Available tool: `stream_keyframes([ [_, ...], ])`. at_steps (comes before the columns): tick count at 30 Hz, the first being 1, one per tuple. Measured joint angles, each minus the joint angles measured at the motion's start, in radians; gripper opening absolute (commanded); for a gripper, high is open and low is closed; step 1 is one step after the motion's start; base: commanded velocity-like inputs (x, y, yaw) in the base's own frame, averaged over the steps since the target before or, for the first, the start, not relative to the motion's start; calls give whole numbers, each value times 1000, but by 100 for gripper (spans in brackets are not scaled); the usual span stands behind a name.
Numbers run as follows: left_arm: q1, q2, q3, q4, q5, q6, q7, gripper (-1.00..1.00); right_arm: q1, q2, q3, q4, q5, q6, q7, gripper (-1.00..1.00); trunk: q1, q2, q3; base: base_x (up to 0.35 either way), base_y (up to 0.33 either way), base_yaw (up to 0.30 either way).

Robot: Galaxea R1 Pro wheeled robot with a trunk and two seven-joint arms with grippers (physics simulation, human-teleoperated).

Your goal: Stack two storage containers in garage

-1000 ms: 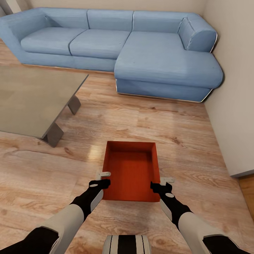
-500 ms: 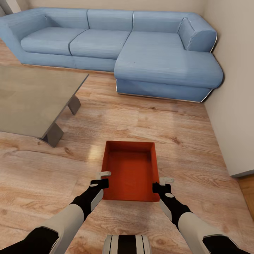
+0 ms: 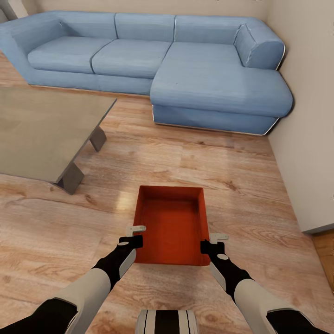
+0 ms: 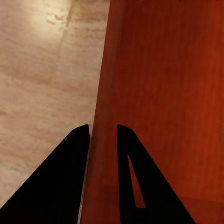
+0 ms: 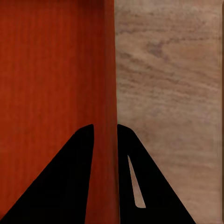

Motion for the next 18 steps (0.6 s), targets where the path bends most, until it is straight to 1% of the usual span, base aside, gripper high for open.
stream_keyframes([
  [11,1,1,-3,-1,9,0,1,-100,0,1,-3,-3,6,5,1,-100,-42,77,34,0,0,0],
  [18,1,1,-3,-2,7,-1,1,-100,0,1,-2,-2,5,1,1,-100,-69,126,56,0,0,0],
])
